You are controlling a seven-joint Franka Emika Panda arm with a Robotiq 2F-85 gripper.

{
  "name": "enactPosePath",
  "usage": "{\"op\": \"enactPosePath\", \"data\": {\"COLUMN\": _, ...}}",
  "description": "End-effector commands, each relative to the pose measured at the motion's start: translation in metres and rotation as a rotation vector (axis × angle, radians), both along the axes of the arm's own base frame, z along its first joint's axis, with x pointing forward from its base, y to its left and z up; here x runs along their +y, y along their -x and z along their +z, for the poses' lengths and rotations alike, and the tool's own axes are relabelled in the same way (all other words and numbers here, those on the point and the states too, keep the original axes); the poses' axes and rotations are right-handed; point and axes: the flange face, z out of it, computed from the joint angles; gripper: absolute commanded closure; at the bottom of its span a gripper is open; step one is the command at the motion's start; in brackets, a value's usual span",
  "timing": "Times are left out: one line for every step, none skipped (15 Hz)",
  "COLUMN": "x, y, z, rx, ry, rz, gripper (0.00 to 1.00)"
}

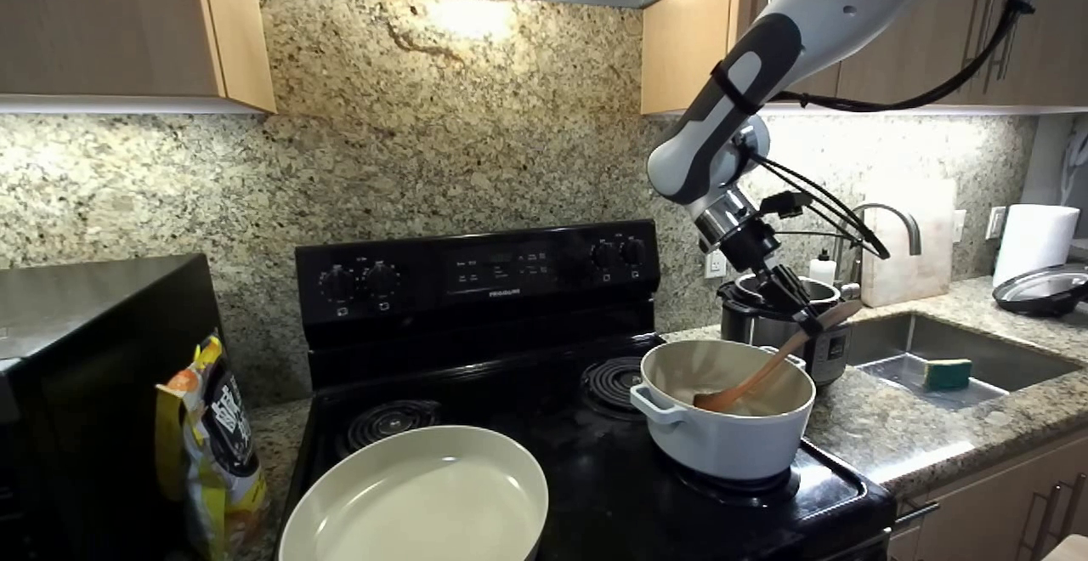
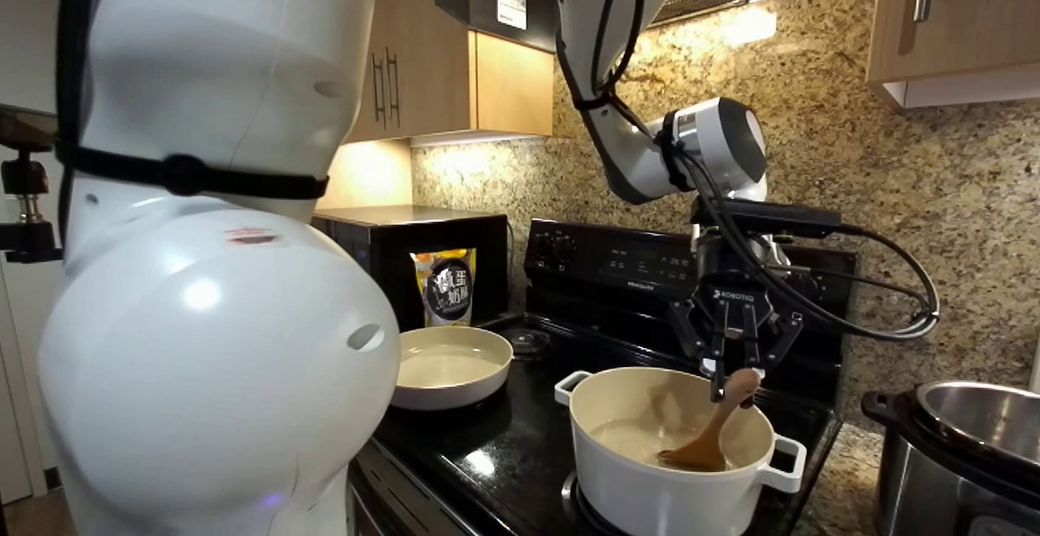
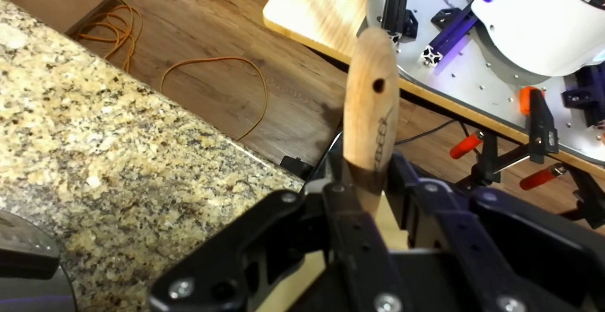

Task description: Use the wooden spatula to stir the water in the pot.

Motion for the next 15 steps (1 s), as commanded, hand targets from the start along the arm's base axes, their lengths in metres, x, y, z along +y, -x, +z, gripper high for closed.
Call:
{"op": "enactPosePath", "data": {"x": 0.007, "y": 0.023, "z": 0.012, "rx": 0.005, "ry": -0.013, "rz": -0.004, "gripper": 0.94}}
{"op": "enactPosePath", "data": {"x": 0.013, "y": 0.025, "z": 0.012, "rx": 0.011, "ry": -0.019, "rz": 0.017, "gripper": 0.94}}
{"op": "enactPosePath", "data": {"x": 0.017, "y": 0.024, "z": 0.012, "rx": 0.017, "ry": -0.025, "rz": 0.022, "gripper": 0.94}}
{"op": "enactPosePath", "data": {"x": 0.024, "y": 0.025, "z": 0.012, "rx": 0.020, "ry": -0.025, "rz": 0.044, "gripper": 0.94}}
{"op": "enactPosePath", "data": {"x": 0.030, "y": 0.026, "z": 0.012, "rx": 0.018, "ry": -0.025, "rz": 0.062, "gripper": 0.94}}
{"op": "enactPosePath", "data": {"x": 0.037, "y": 0.025, "z": 0.013, "rx": 0.016, "ry": -0.029, "rz": 0.085, "gripper": 0.94}}
{"op": "enactPosePath", "data": {"x": 0.043, "y": 0.023, "z": 0.014, "rx": 0.017, "ry": -0.028, "rz": 0.103, "gripper": 0.94}}
{"op": "enactPosePath", "data": {"x": 0.048, "y": 0.020, "z": 0.013, "rx": 0.016, "ry": -0.030, "rz": 0.120, "gripper": 0.94}}
{"op": "enactPosePath", "data": {"x": 0.052, "y": 0.015, "z": 0.013, "rx": 0.012, "ry": -0.032, "rz": 0.126, "gripper": 0.94}}
{"op": "enactPosePath", "data": {"x": 0.054, "y": 0.011, "z": 0.012, "rx": 0.011, "ry": -0.032, "rz": 0.129, "gripper": 0.94}}
{"op": "enactPosePath", "data": {"x": 0.054, "y": 0.007, "z": 0.010, "rx": 0.009, "ry": -0.032, "rz": 0.129, "gripper": 0.94}}
{"op": "enactPosePath", "data": {"x": 0.053, "y": 0.003, "z": 0.008, "rx": 0.009, "ry": -0.041, "rz": 0.128, "gripper": 0.94}}
{"op": "enactPosePath", "data": {"x": 0.050, "y": -0.002, "z": 0.006, "rx": 0.004, "ry": -0.044, "rz": 0.118, "gripper": 0.94}}
{"op": "enactPosePath", "data": {"x": 0.045, "y": -0.007, "z": 0.004, "rx": 0.004, "ry": -0.038, "rz": 0.095, "gripper": 0.94}}
{"op": "enactPosePath", "data": {"x": 0.041, "y": -0.011, "z": 0.001, "rx": 0.009, "ry": -0.026, "rz": 0.067, "gripper": 0.94}}
